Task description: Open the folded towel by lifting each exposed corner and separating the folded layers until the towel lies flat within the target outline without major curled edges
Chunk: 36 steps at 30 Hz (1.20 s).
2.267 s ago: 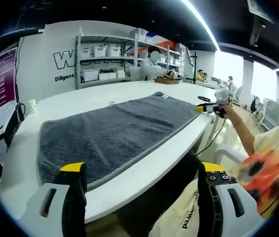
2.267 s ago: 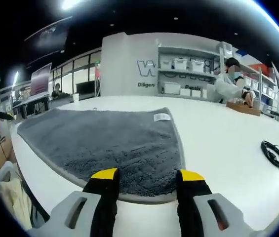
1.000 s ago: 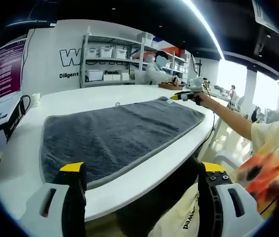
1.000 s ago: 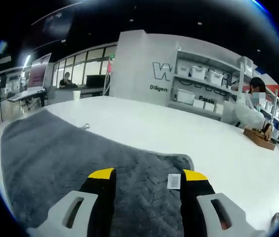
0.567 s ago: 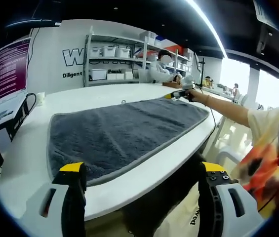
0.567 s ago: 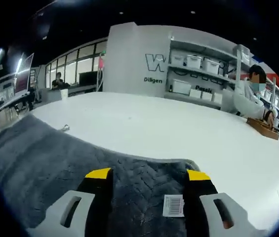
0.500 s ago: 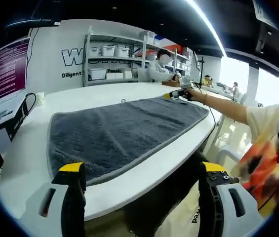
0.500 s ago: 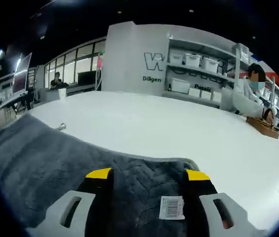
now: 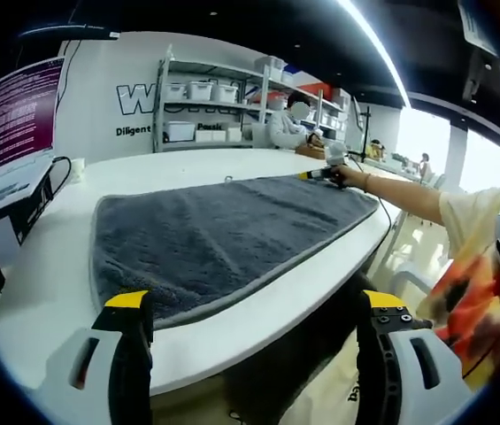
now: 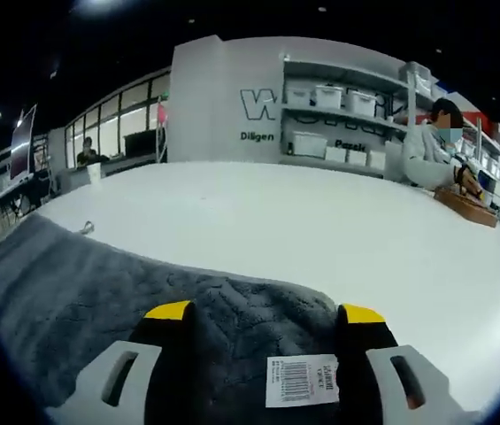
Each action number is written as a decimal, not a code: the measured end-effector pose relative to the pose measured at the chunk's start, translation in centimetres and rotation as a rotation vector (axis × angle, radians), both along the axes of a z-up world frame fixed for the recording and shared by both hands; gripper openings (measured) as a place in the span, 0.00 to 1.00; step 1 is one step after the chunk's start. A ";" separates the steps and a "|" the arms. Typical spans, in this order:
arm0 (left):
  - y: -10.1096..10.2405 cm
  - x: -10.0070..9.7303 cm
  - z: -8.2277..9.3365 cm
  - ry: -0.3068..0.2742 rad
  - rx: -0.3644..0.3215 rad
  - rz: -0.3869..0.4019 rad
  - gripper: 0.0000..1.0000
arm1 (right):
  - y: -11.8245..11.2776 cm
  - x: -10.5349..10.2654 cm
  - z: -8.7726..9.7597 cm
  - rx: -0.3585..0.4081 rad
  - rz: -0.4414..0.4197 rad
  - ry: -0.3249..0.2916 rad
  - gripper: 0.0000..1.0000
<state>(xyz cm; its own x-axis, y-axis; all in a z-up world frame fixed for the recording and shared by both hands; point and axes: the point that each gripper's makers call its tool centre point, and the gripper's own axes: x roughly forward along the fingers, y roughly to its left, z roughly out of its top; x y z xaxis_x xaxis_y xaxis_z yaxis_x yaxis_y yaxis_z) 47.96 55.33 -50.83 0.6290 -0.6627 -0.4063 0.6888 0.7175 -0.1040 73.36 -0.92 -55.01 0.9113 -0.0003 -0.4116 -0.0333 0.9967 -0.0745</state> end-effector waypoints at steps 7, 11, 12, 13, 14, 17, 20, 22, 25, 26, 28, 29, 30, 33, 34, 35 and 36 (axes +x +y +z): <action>-0.1 -0.4 0.4 -0.010 -0.003 -0.010 0.94 | 2.0 -2.0 3.5 -0.014 0.052 -0.058 0.65; -0.1 -0.5 1.1 -0.016 -0.037 -0.004 0.94 | 4.5 -3.0 4.8 0.054 0.144 -0.070 0.76; 0.0 -0.5 1.2 -0.017 -0.043 -0.002 0.94 | 5.3 -3.7 5.4 0.073 0.169 -0.090 0.79; 0.1 -0.5 1.4 -0.019 -0.053 -0.001 0.94 | 6.0 -4.7 6.0 0.084 0.187 -0.100 0.80; 0.2 -0.5 1.4 -0.019 -0.059 0.001 0.94 | 6.4 -5.4 6.4 0.094 0.199 -0.105 0.81; 0.4 -0.2 1.5 -0.017 -0.071 0.012 0.94 | 7.6 -7.6 7.3 0.114 0.226 -0.117 0.87; 0.6 -0.1 1.7 -0.022 -0.090 0.022 0.94 | 8.5 -9.9 7.6 0.102 0.244 -0.099 0.97; 0.6 -0.1 1.9 -0.024 -0.098 0.026 0.94 | 8.7 -10.6 7.7 0.093 0.246 -0.100 0.99; 0.6 -0.2 2.3 -0.027 -0.118 0.028 0.94 | 9.3 -13.4 6.9 0.068 0.256 -0.044 0.99; 0.6 -0.2 2.5 -0.027 -0.136 0.036 0.94 | 9.5 -13.8 6.7 0.061 0.258 -0.036 0.99; 0.6 -0.1 3.1 -0.024 -0.180 0.045 0.94 | 10.4 -15.1 6.4 0.047 0.282 -0.046 0.99; 0.7 -0.1 3.2 -0.023 -0.188 0.045 0.94 | 10.7 -15.7 6.1 0.049 0.282 -0.045 0.99; 0.8 -0.2 3.3 -0.024 -0.193 0.045 0.94 | 11.1 -16.2 5.8 0.048 0.284 -0.043 0.99; 1.2 -0.2 3.4 -0.028 -0.183 0.047 0.94 | 11.9 -18.1 4.4 0.042 0.297 0.005 0.99; 1.7 -0.1 3.4 -0.031 -0.171 0.059 0.94 | 12.3 -19.0 4.2 0.032 0.296 0.002 0.99; 2.1 0.0 3.4 -0.029 -0.166 0.072 0.93 | 12.2 -19.5 4.1 0.012 0.281 0.000 0.99; 2.3 0.1 3.5 -0.031 -0.166 0.083 0.93 | 11.9 -20.1 4.2 -0.028 0.267 -0.001 0.99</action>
